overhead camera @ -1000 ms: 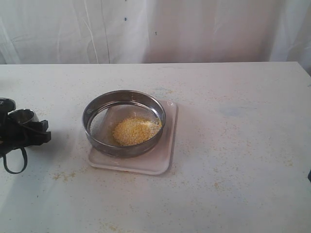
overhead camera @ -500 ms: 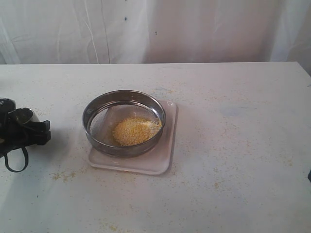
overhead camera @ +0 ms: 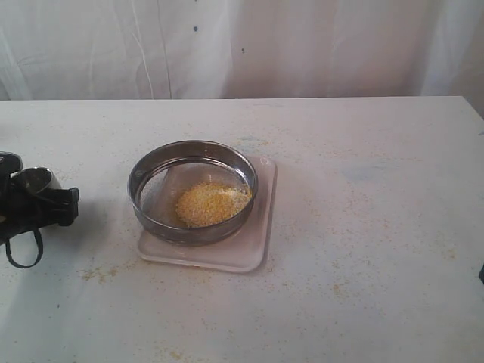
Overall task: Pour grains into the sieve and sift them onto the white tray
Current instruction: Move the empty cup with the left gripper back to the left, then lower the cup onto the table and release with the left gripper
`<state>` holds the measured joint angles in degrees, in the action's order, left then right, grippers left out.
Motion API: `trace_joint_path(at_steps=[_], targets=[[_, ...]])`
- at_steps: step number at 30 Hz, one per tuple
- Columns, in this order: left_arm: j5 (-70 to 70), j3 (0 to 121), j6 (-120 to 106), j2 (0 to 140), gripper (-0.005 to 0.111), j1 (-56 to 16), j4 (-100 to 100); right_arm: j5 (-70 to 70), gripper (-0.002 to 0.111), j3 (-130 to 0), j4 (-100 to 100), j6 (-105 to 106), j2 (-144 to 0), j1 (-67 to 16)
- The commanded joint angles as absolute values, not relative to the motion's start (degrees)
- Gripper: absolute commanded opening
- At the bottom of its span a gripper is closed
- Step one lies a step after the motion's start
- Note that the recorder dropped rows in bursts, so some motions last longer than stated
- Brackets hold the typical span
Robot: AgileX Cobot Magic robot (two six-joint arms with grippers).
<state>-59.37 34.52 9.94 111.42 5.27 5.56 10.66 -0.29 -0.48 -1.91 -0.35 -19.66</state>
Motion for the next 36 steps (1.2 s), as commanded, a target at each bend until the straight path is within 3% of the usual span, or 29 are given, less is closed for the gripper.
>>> trace_joint_path(at_steps=[1,18,21,25,32,36], targets=[[-57.76,33.05,10.60,107.39,0.105,5.53,5.60,10.15,0.000,0.00,-0.42,-2.16,0.00,-19.39],[-53.59,20.32,19.80,83.41,0.105,5.53,12.27,10.15,0.000,0.00,-0.42,-2.16,0.00,-19.39],[-49.66,19.80,22.71,79.03,0.100,5.53,14.97,10.15,0.000,0.00,-0.42,-2.16,0.00,-19.39],[-43.27,19.76,27.85,73.03,0.074,5.53,21.68,10.15,0.000,0.00,-0.42,-2.16,0.00,-19.39],[-40.97,19.76,40.50,63.83,0.004,5.53,35.11,10.15,0.000,0.00,-0.42,-2.16,0.00,-19.39],[-40.41,19.76,46.74,58.80,0.000,5.53,41.78,10.15,0.000,0.00,-0.42,-2.16,0.00,-19.39]])
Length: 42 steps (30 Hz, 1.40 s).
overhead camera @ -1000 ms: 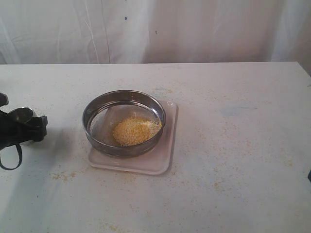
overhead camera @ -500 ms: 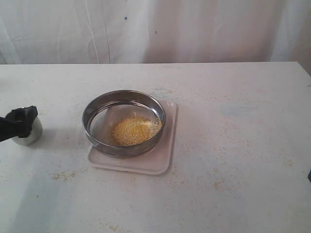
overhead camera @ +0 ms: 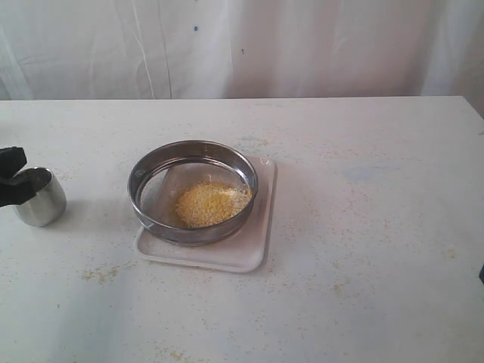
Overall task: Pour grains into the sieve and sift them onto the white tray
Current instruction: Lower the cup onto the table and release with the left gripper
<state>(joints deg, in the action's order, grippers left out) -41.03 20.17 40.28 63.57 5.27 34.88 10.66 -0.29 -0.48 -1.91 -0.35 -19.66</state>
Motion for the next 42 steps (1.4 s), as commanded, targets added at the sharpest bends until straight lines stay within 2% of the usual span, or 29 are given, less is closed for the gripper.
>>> trace_joint_path(at_steps=[1,12,16,20,24,42], targets=[[-40.26,19.76,48.64,57.79,0.000,5.53,43.44,10.15,0.000,0.00,-0.42,-2.16,0.00,-19.39],[-38.30,19.76,72.79,44.59,0.000,5.53,66.50,10.15,0.000,0.00,-0.42,-2.16,0.00,-19.39],[-42.52,19.76,76.23,41.80,0.000,5.53,70.73,10.15,0.000,0.00,-0.42,-2.16,0.00,-19.39],[-48.79,19.76,76.51,41.30,0.000,5.53,70.59,10.15,0.000,0.00,-0.42,-2.16,0.00,-19.39],[-44.90,19.76,77.97,41.30,0.000,5.53,63.64,10.15,0.000,0.00,-0.42,-2.16,0.00,-19.39],[-39.19,19.05,71.10,37.91,0.000,5.53,67.36,10.15,0.000,0.00,-0.42,-2.16,0.00,-19.39]])
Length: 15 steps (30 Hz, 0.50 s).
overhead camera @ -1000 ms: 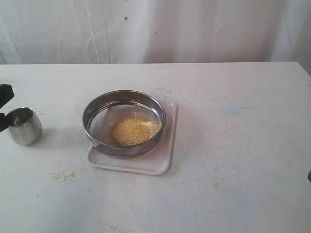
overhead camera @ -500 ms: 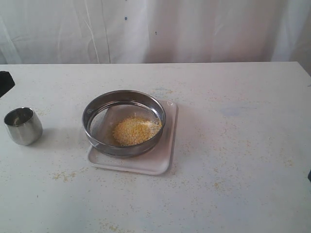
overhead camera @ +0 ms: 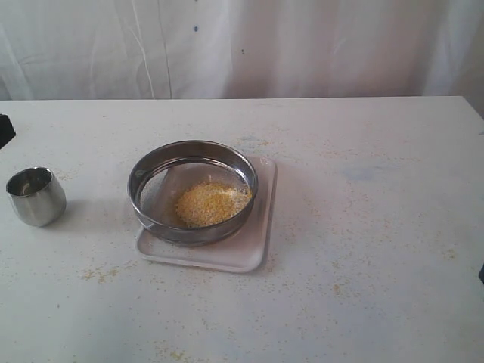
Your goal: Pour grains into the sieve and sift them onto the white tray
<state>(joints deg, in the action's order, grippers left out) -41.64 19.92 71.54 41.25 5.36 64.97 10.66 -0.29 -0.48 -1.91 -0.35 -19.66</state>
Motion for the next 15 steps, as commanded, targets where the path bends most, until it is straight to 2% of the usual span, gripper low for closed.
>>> trace_joint_path(at_steps=[1,15], targets=[[-38.84,18.79,71.10,36.79,0.000,5.53,67.36,10.15,0.000,0.00,-0.42,-2.16,0.00,-19.39],[-28.26,10.70,75.07,13.06,0.000,1.00,63.89,10.15,0.000,0.00,-0.42,-2.16,0.00,-19.39]])
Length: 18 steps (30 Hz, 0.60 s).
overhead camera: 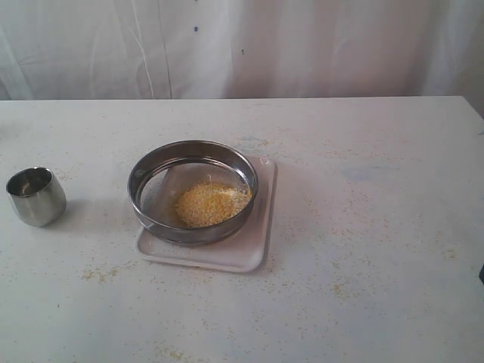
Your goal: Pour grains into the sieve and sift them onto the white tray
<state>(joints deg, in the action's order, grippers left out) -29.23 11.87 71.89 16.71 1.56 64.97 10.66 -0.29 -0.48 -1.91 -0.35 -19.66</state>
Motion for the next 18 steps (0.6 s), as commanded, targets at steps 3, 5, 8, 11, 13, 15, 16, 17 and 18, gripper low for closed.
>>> trace_joint_path(at_steps=[3,5,8,11,13,15,16,17,18], targets=[[-29.30,10.70,77.48,12.35,0.000,1.00,63.78,10.15,0.000,0.00,-0.42,-2.16,0.00,-19.39],[-31.04,10.70,77.79,12.35,0.000,1.00,63.78,10.15,0.000,0.00,-0.42,-2.16,0.00,-19.39],[-33.97,10.70,77.68,12.10,0.000,0.45,63.81,10.15,0.000,0.00,-0.42,-2.16,0.00,-19.39],[-34.96,10.70,73.97,12.00,0.000,-0.43,62.83,10.15,0.000,0.00,-0.42,-2.16,0.00,-19.39],[-35.80,10.31,65.83,12.00,0.000,-0.74,57.51,10.15,0.000,0.00,-0.42,-2.16,0.00,-19.39],[-38.00,9.22,55.63,12.00,0.000,-0.74,49.24,10.15,0.000,0.00,-0.42,-2.16,0.00,-19.39],[-39.38,8.53,50.31,12.00,0.000,-0.74,45.12,10.15,0.000,0.00,-0.42,-2.16,0.00,-19.39],[-40.09,7.80,45.60,12.00,0.000,-0.74,41.58,10.15,0.000,0.00,-0.42,-2.16,0.00,-19.39],[-40.17,7.16,42.01,12.00,0.000,-0.74,38.72,10.15,0.000,0.00,-0.42,-2.16,0.00,-19.39]])
